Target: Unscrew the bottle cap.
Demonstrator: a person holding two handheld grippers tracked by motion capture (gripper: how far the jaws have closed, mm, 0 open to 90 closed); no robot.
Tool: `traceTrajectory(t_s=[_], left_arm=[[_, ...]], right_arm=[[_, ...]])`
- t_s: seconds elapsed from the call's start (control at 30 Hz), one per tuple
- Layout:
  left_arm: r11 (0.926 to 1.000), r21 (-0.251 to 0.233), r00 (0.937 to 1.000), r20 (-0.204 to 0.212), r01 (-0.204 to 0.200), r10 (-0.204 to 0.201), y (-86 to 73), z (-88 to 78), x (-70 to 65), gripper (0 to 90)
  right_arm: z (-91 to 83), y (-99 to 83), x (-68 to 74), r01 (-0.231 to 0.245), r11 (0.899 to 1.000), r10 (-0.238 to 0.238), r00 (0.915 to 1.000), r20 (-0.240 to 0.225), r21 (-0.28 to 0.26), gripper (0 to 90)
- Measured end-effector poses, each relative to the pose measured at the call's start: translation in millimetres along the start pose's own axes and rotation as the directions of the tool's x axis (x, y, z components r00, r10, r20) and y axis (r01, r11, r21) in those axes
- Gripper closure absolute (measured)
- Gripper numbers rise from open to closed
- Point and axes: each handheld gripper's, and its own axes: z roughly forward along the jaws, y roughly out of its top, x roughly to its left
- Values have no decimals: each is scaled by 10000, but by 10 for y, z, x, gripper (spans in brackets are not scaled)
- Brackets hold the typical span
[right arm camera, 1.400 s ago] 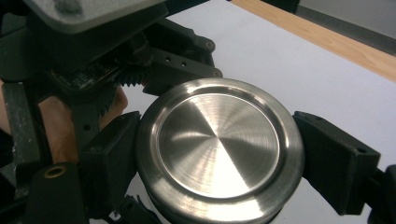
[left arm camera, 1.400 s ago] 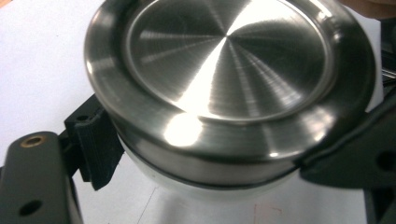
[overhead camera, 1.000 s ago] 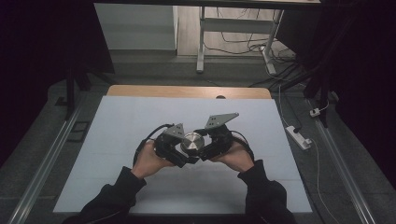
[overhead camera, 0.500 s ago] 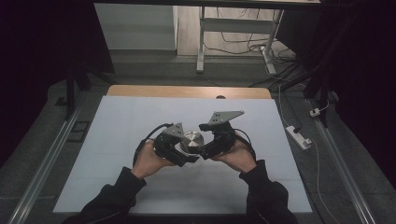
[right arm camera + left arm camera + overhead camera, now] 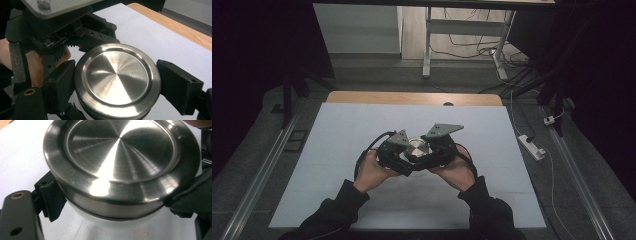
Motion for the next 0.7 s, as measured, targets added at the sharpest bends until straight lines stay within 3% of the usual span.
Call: traceTrajectory(t_s=[0.17, 0.2, 0.23, 0.3, 0.37, 0.4, 0.47, 0.5, 0.57, 0.63, 0.7], left_arm=[[9998, -204, 9993, 380, 60, -52, -9, 3, -3, 158], [9998, -204, 9988, 493, -3, 13, -9, 3, -2, 158], [9996, -263, 9970, 760, -140, 160, -11, 0, -4, 158], [9993, -271, 9951, 953, -243, 268, -14, -6, -3, 158], [9981, -375, 9896, 1332, -495, 540, -13, -10, -13, 158], [9981, -375, 9896, 1332, -495, 540, -13, -10, -13, 158], [9966, -434, 9834, 1647, -703, 766, -9, -12, -30, 158], [9946, -457, 9772, 1873, -931, 1001, -6, -10, -48, 158], [9937, -429, 9744, 1962, -1037, 1102, 2, -1, -68, 158], [9936, -419, 9748, 1935, -1048, 1110, 5, 3, -71, 158], [9945, -471, 9779, 1830, -935, 1006, 4, 0, -65, 158]], right_arm=[[-30, 2, -23, 102, 9999, -101, 9993, -352, 39, 195], [-39, -1, -38, 143, 9999, -140, 9986, -505, 47, 195], [-60, -6, -73, 282, 9996, -274, 9950, -962, 65, 195], [-66, -8, -85, 366, 9993, -361, 9927, -1147, 26, 195], [-102, -16, -139, 750, 9972, -738, 9781, -1945, -15, 195], [-102, -16, -139, 750, 9972, -738, 9781, -1945, -15, 195], [-136, -35, -191, 1111, 9936, -1118, 9545, -2764, -182, 195], [-144, -43, -205, 1218, 9923, -1232, 9463, -2988, -232, 195], [-158, -67, -235, 1386, 9896, -1430, 9280, -3440, -377, 194], [-163, -86, -251, 1364, 9896, -1438, 9232, -3564, -460, 192], [-162, -86, -251, 1297, 9905, -1378, 9251, -3538, -468, 180]])
